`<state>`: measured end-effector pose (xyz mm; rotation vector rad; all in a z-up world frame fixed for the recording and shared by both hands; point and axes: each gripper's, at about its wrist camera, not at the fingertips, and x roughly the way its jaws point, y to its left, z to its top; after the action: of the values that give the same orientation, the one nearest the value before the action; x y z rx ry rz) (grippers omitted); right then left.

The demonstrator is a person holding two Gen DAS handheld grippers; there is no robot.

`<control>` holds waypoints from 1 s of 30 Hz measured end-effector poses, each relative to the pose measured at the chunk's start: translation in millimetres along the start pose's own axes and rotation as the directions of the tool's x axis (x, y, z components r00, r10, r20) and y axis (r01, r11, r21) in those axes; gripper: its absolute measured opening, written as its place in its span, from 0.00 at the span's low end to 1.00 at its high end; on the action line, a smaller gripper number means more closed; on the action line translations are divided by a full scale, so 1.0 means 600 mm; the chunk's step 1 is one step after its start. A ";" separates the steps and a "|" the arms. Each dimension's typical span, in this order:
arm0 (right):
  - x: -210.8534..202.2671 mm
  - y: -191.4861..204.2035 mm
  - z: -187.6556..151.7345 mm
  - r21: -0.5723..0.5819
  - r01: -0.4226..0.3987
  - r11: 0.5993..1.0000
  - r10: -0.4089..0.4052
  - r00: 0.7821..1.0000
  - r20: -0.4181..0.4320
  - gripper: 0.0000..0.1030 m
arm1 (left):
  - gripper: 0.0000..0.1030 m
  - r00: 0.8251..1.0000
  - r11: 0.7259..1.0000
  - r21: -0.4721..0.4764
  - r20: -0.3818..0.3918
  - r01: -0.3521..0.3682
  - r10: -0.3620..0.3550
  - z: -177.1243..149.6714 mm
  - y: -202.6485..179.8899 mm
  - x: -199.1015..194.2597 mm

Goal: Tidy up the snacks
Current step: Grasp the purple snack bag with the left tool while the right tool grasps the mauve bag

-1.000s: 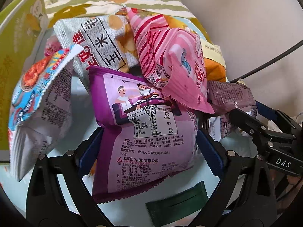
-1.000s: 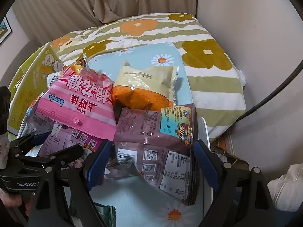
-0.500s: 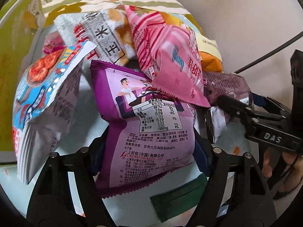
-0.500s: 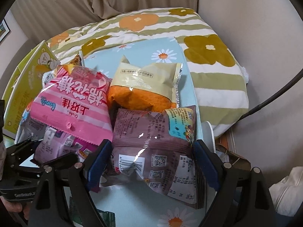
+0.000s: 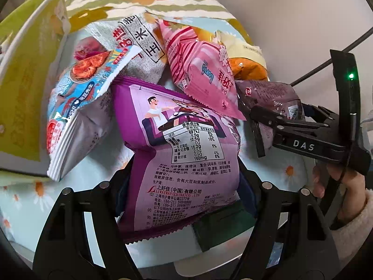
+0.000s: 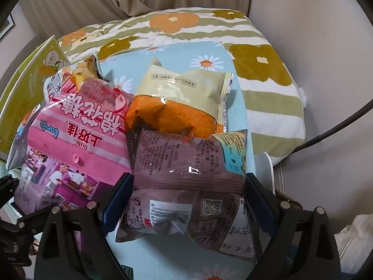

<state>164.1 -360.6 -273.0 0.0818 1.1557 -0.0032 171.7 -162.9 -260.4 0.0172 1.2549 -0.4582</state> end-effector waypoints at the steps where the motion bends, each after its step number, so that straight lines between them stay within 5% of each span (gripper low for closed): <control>1: -0.001 0.002 -0.001 -0.005 0.004 1.000 -0.004 1.000 0.002 0.88 | 0.71 1.000 1.000 -0.002 0.004 -0.001 0.001 -0.002 -0.001 -0.003; 8: -0.019 0.014 -0.018 -0.037 0.013 0.999 -0.012 1.000 0.025 0.71 | 0.70 0.999 0.999 -0.024 0.040 -0.022 0.023 -0.011 0.000 -0.028; 21: -0.117 0.021 -0.054 -0.039 -0.020 0.999 0.024 0.994 0.103 0.70 | 0.70 0.988 0.997 -0.068 0.143 -0.044 0.053 -0.049 -0.004 -0.110; 30: -0.193 0.062 -0.045 -0.105 -0.068 0.992 0.086 0.980 0.178 0.70 | 0.70 0.961 0.990 -0.121 0.257 -0.074 0.104 -0.072 0.008 -0.210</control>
<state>94.6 -326.2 -175.5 0.0380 0.9671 0.1131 104.7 -106.4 -160.1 -0.0783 1.0112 -0.3012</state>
